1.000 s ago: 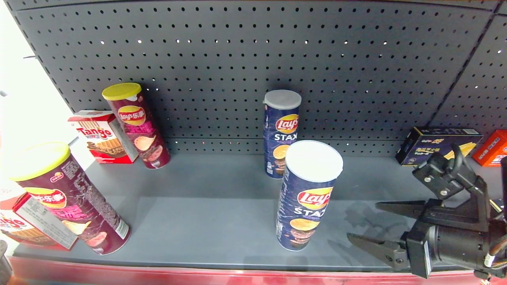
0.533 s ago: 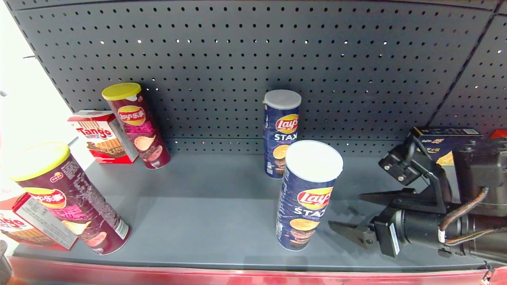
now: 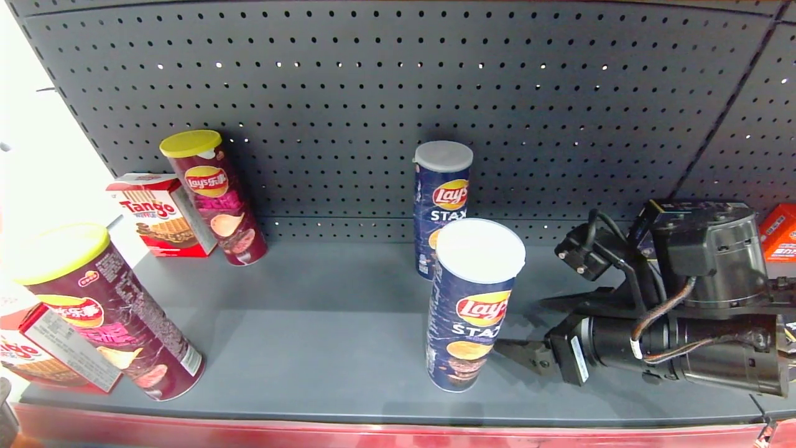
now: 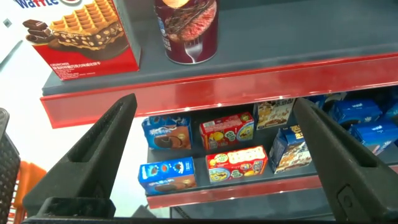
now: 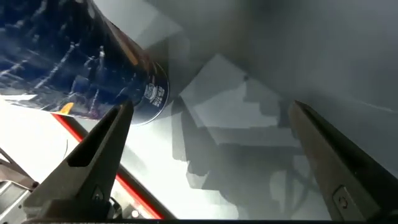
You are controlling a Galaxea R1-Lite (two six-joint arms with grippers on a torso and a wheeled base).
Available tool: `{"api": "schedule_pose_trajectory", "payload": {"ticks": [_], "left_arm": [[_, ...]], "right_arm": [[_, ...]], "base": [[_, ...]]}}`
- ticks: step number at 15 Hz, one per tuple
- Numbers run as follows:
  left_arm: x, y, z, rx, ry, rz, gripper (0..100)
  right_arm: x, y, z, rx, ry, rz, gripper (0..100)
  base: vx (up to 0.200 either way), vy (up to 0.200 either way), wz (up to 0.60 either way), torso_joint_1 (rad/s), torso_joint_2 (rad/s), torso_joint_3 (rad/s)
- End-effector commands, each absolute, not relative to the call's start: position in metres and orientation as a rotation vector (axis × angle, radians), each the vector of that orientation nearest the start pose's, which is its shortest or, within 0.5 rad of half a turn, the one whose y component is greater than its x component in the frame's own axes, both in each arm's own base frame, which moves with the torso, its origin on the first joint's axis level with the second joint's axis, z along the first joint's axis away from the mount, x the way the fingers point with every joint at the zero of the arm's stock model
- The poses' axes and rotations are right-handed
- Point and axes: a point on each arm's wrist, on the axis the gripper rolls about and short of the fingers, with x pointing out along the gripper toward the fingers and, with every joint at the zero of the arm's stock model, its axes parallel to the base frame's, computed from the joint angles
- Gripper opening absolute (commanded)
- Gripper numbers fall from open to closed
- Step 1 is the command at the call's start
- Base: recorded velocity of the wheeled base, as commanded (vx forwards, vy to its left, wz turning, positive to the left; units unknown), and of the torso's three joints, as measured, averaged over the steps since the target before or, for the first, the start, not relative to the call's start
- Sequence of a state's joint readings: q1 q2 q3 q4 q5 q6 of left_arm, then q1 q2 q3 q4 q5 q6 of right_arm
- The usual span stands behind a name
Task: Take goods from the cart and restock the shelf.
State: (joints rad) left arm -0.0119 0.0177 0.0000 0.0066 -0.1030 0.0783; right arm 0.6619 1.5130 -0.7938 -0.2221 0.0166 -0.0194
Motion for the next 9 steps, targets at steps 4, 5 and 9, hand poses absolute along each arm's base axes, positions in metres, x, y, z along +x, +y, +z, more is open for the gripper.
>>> {"api": "schedule_pose_trajectory", "payload": {"ticks": [4,5,9], "left_arm": [[-0.021,-0.002,0.075,0.077,0.022,-0.114,100],[-0.021,-0.002,0.075,0.077,0.022,-0.114,100],[-0.021,-0.002,0.075,0.077,0.02,-0.114,100]], "right_arm": [[0.202,0.155,0.193,-0.176,0.472,0.66,100],[0.204,0.154,0.194,-0.173,0.468,0.653,100],[0.218,0.153,0.2,-0.159,0.45,0.622,100]], "base": [[0.0,0.0,0.0,0.0,0.0,0.0],[0.0,0.0,0.0,0.0,0.0,0.0],[0.0,0.0,0.0,0.0,0.0,0.0]]}}
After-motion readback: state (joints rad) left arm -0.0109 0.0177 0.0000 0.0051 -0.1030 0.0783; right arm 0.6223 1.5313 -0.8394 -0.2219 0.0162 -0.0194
